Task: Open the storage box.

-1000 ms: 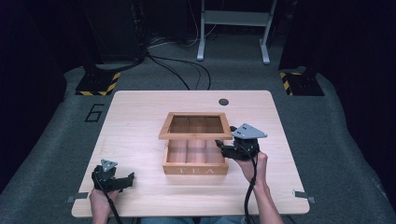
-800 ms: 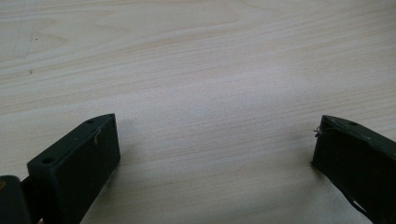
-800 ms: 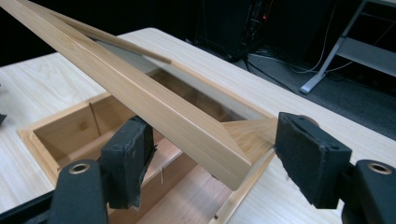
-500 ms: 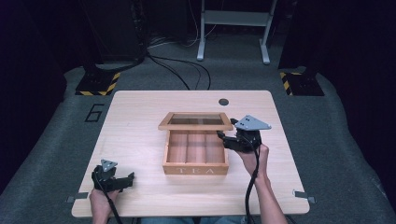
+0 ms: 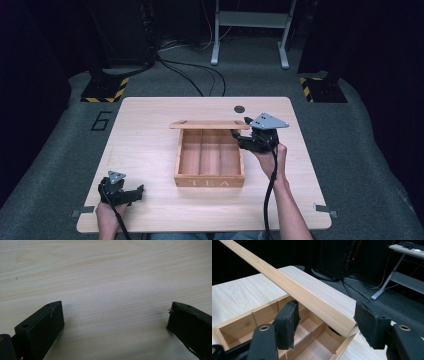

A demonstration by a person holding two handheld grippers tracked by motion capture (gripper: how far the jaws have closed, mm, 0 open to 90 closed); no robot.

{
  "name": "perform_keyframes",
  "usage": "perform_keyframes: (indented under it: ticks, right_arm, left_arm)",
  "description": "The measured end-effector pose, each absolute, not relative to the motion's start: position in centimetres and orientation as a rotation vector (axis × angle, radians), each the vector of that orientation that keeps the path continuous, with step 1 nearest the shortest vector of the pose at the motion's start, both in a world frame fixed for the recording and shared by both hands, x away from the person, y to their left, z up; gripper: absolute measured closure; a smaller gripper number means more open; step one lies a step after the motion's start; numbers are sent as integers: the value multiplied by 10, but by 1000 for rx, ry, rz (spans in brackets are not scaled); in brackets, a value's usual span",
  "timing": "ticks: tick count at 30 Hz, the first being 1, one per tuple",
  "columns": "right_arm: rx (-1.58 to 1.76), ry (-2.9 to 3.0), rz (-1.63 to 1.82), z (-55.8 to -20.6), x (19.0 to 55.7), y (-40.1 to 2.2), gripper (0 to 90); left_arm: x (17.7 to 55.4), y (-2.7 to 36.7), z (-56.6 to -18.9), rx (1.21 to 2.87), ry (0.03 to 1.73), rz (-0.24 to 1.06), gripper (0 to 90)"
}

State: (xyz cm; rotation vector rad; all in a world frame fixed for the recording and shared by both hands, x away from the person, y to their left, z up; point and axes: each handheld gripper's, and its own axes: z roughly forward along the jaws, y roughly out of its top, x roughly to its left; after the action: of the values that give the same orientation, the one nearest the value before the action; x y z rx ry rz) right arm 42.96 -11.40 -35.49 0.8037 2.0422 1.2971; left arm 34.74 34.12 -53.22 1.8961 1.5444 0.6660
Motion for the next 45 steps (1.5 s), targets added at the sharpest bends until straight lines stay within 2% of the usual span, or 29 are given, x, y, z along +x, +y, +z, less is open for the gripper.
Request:
perform_keyframes:
  ticks: [9, 10, 12, 21, 25, 45]
  right_arm:
    - [790, 2017, 1300, -354, 436, -116, 410]
    - [799, 2010, 1273, -354, 437, -116, 464]
    - [824, 2014, 1250, -357, 441, -116, 488]
    - [831, 2001, 1283, -358, 446, -121, 512]
    - [853, 1990, 1277, -352, 452, -121, 544]
    - [896, 2031, 1283, -334, 477, -124, 578]
  left_arm:
    - [348, 341, -533, 1881, 1549, 670, 3]
    - [348, 340, -533, 1880, 1549, 669, 3]
    - [348, 340, -533, 1880, 1549, 669, 2]
    - [347, 340, -533, 1876, 1553, 664, 2]
    - [348, 340, -533, 1875, 1553, 664, 3]
    - [348, 340, -533, 1877, 1553, 665, 2]
